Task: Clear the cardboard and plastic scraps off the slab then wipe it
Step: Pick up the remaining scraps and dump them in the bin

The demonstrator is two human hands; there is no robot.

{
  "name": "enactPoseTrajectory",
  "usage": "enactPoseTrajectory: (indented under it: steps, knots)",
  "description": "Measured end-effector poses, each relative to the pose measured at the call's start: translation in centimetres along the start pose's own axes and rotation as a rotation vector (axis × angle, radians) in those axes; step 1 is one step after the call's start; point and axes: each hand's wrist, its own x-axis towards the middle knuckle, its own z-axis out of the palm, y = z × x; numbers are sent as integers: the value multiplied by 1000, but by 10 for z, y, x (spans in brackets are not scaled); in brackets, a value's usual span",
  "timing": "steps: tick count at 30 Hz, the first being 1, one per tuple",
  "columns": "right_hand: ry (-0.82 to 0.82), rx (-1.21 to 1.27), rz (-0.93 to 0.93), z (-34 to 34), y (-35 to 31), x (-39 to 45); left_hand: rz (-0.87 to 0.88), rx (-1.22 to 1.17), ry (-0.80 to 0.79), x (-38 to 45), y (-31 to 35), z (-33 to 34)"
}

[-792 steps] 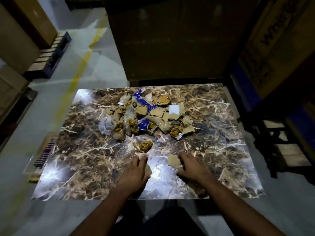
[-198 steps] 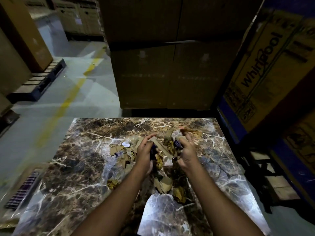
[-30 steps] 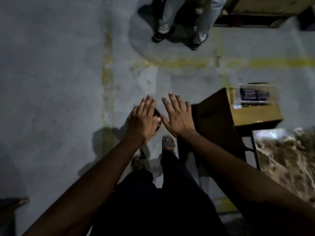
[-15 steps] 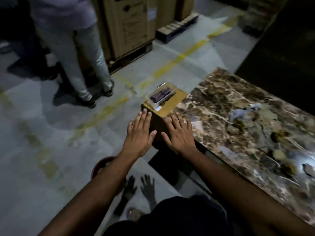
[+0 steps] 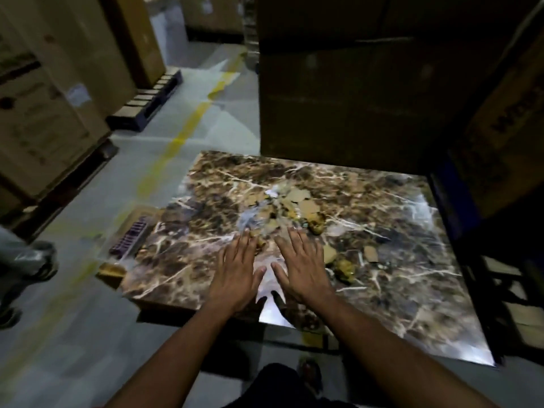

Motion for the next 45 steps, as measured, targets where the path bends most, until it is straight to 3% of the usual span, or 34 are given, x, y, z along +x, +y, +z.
enactPoseTrajectory:
  steps: [5,10,13,16,23,30,33,36,39,42,45]
  knots:
    - [0,27,108,5,86,-16,152,129,-141,43,59,47]
    - [-27,59,303,4,150,-39,65,96,-148,60,86,67]
    - [-39,109,421,13,180,-50,-89,32,-168,68,82,76]
    - [-67,229,492,29,189,-56,-183,-20,-175,70,74,82]
    - [-110,275,587,47,154,-26,17,-99,-238,76,72,86]
    - [-170,199,391,46,132,14,85,-77,-181,95,64,71]
    - [-34,256,370,37,141,26,5,-158,9,90,41,54]
    - [18,308,398,25,157,54,-182,-174,193,71,3,53]
    - [-68,273,292,22,166,92,-362,-195,139,55,-29,70]
    - [-157,291,203,32,159,114,-349,-284,7,53,-38,91]
    - [-185,333,170,47,144,111,-317,-378,-2,68,-29,93]
